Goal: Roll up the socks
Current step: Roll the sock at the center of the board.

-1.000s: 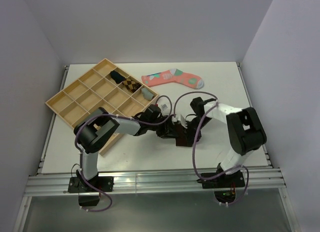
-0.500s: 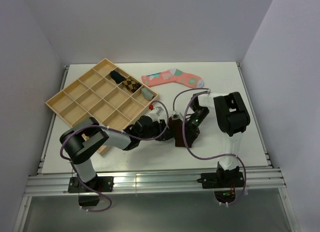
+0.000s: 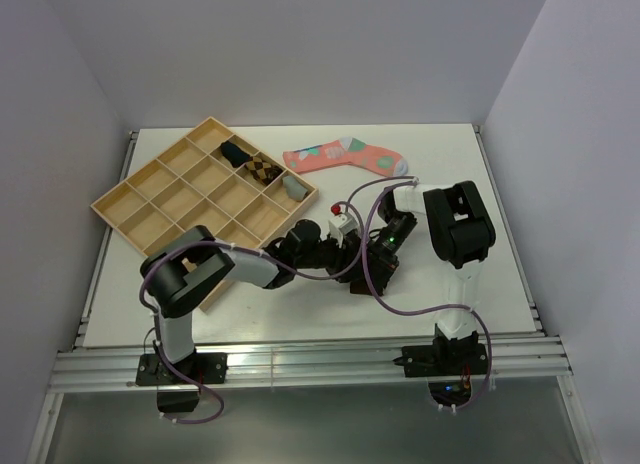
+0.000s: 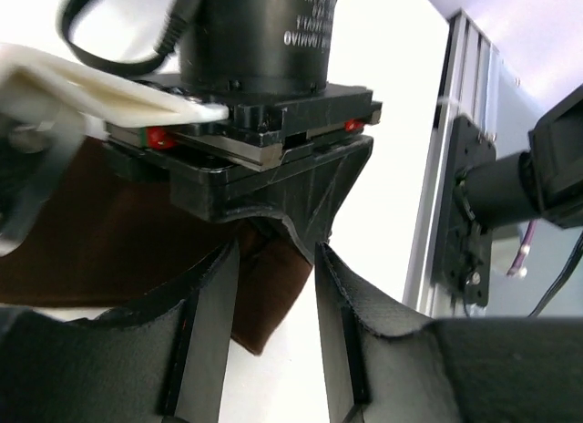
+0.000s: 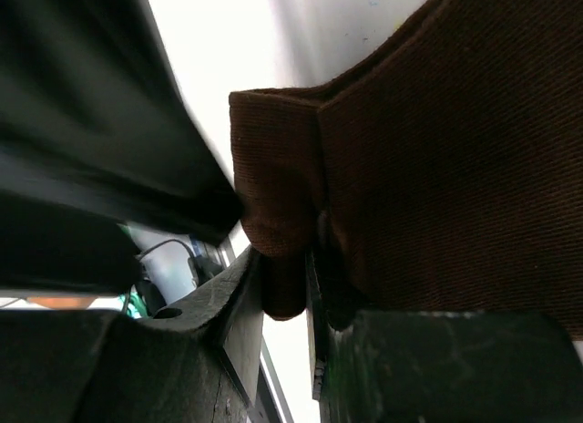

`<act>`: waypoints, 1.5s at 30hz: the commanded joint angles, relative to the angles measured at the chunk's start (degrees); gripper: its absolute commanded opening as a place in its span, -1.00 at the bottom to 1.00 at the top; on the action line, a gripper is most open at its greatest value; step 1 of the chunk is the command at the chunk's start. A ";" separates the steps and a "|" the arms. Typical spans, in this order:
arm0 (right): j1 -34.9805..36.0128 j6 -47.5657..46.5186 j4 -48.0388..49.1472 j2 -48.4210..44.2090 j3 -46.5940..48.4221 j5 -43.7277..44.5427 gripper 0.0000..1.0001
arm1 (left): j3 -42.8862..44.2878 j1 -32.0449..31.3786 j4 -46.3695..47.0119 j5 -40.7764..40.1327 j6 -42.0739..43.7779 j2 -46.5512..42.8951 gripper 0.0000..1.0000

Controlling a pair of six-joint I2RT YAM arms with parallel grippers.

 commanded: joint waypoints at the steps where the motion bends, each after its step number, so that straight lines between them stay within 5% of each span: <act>1: -0.37 0.52 1.96 0.88 0.99 2.67 -0.93 | 2.50 0.32 -0.37 5.77 3.47 2.94 -0.10; 15: -0.46 1.92 3.10 0.09 0.20 2.94 -0.93 | 3.03 0.50 0.51 11.22 1.19 6.72 -0.15; 21: -0.46 4.03 5.21 -1.05 -0.24 3.11 -0.93 | 4.08 0.50 1.21 13.84 -3.03 9.79 -0.48; 32: -0.46 7.45 8.98 -3.25 -1.20 4.08 -0.93 | 4.78 -0.11 3.15 16.41 -9.98 11.73 -0.36; 39: -0.46 10.80 12.59 -5.62 -2.44 5.49 -0.92 | 7.77 -1.43 -5.89 11.84 -9.36 11.82 -0.99; 45: -0.46 16.68 21.99 -13.16 -8.14 8.29 -0.43 | 9.36 -1.87 -15.21 5.78 -12.35 11.91 -0.99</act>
